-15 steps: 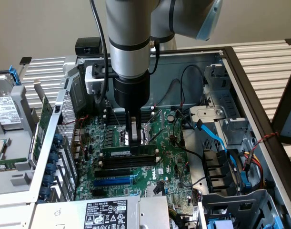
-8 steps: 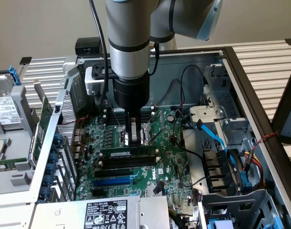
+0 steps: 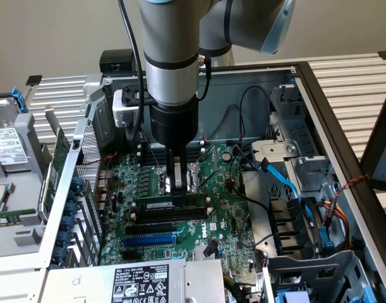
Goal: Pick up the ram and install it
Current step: 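Insert the ram into the slot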
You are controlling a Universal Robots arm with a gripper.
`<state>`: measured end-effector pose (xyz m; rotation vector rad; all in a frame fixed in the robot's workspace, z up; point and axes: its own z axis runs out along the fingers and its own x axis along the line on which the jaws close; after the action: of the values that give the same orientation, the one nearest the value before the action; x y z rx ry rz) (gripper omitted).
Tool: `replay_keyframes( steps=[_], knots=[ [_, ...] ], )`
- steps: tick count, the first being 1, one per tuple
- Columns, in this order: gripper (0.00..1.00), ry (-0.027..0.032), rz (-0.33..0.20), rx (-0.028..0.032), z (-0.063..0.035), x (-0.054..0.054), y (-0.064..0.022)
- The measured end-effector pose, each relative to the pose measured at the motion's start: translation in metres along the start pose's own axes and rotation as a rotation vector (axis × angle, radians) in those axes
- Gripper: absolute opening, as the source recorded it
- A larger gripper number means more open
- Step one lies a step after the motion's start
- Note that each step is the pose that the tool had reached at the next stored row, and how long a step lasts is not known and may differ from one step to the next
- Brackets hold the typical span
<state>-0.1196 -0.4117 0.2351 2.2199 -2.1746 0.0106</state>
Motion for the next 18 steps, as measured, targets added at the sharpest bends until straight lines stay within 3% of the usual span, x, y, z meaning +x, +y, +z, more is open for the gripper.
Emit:
replay_keyframes(
  steps=[4,18],
  knots=[
    [0.14,0.0083,-0.003,0.0001,0.0015,0.0,0.0],
    [0.14,0.0083,-0.001,0.0004,0.0021,-0.0005,0.0001]
  ],
)
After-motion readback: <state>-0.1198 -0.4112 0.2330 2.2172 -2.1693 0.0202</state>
